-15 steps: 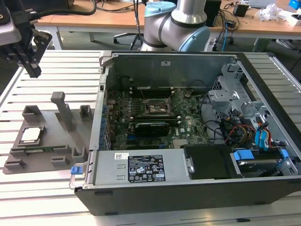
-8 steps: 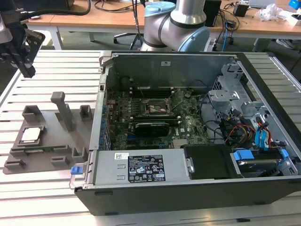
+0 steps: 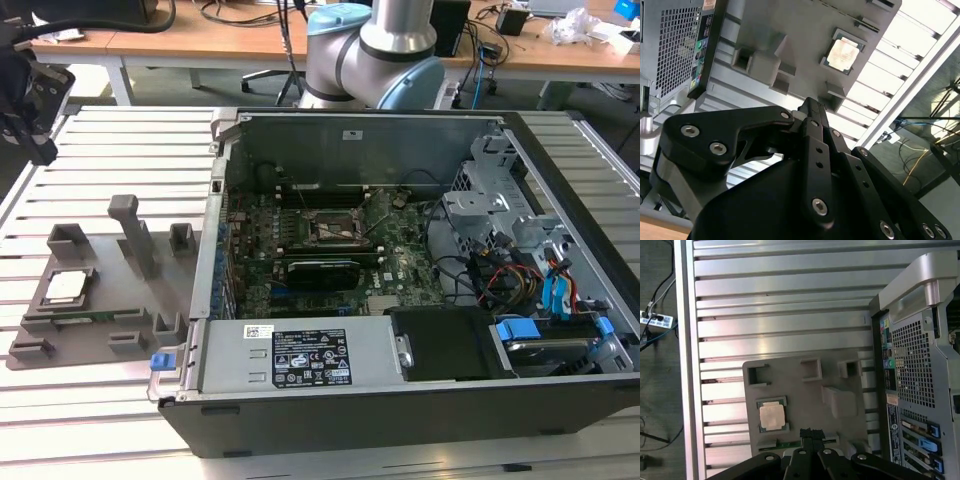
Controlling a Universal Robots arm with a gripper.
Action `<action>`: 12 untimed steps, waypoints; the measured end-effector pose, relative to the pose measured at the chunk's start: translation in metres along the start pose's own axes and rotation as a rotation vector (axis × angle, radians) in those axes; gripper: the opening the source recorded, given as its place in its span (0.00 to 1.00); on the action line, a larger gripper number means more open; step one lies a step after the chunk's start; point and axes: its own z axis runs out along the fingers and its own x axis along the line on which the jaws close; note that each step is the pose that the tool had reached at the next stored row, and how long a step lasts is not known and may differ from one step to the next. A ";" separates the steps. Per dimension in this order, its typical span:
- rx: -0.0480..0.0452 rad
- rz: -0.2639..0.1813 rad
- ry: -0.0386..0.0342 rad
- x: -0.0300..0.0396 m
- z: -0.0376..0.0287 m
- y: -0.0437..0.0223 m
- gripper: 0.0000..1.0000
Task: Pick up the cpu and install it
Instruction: 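Reach for the cpu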
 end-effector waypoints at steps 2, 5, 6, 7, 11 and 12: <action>-0.0001 0.000 0.0000 0.0030 -0.0001 -0.0002 0.11; 0.0000 0.000 0.0000 0.0079 -0.0002 -0.0006 0.11; -0.0001 0.000 0.0000 0.0091 -0.0002 -0.0007 0.11; -0.0001 0.000 0.0000 0.0120 -0.0002 -0.0009 0.11; -0.0001 0.000 0.0000 0.0194 -0.0004 -0.0015 0.11; 0.0000 0.000 0.0000 0.0224 -0.0005 -0.0017 0.11</action>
